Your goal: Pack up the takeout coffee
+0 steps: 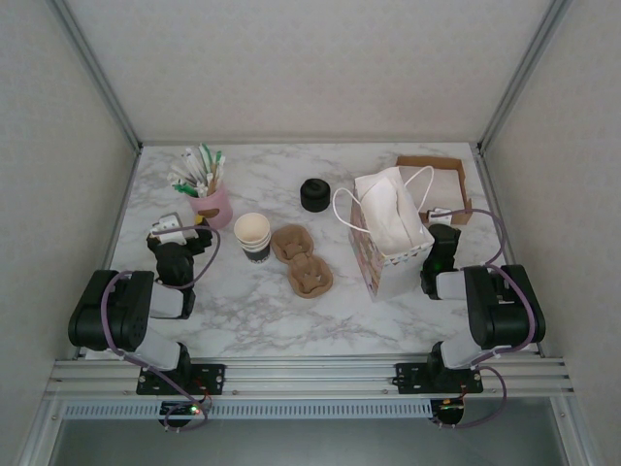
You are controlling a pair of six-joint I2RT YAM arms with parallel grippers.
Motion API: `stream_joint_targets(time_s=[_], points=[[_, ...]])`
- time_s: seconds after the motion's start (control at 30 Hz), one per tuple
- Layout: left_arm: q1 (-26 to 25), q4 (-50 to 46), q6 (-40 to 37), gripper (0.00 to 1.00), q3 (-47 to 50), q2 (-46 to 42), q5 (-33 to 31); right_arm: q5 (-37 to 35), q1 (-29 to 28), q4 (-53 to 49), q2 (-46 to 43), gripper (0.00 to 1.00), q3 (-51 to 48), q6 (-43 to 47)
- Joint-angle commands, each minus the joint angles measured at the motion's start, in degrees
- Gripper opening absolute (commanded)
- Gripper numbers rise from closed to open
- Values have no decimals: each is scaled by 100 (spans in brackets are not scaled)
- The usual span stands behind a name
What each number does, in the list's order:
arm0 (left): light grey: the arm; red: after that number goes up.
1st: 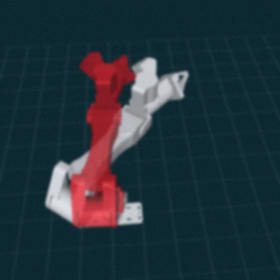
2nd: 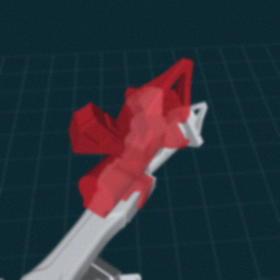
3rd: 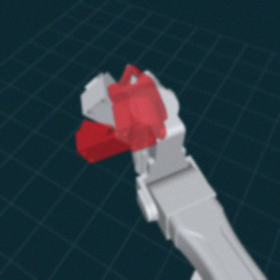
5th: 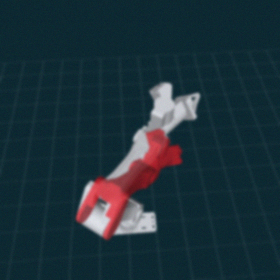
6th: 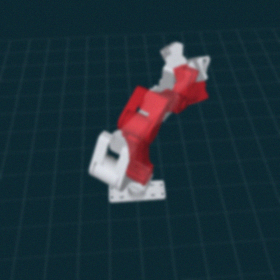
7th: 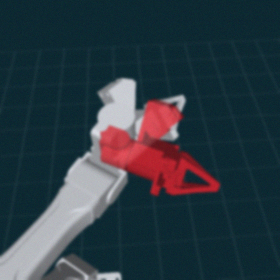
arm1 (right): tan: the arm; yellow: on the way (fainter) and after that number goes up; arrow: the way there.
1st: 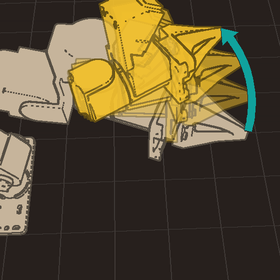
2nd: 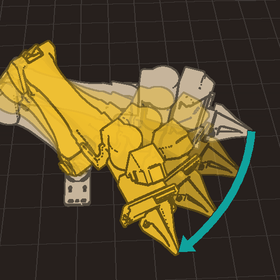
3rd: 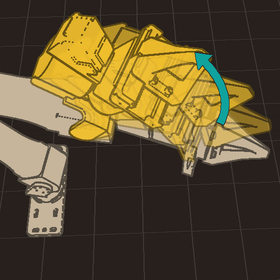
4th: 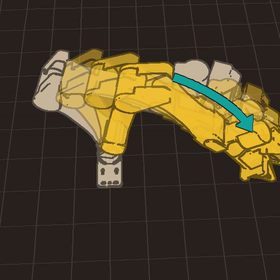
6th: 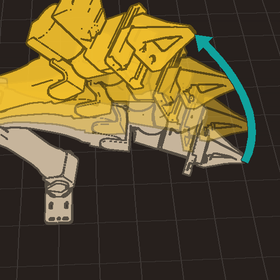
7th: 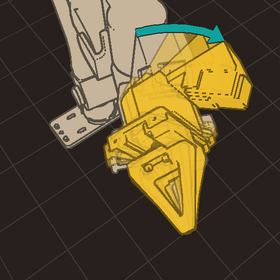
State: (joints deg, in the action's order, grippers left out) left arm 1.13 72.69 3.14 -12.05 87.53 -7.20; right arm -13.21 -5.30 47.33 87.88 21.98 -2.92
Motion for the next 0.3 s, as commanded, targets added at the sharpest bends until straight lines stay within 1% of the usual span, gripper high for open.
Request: stream_joint_targets(time_s=[0.0, 0.27], points=[[48, 242, -15, 100, -25, 54, 87, 53, -19, 171, 50, 99, -25, 77], [46, 244, -15, 100, -25, 52, 87, 62, -27, 167, 46, 99, -9, 71]])
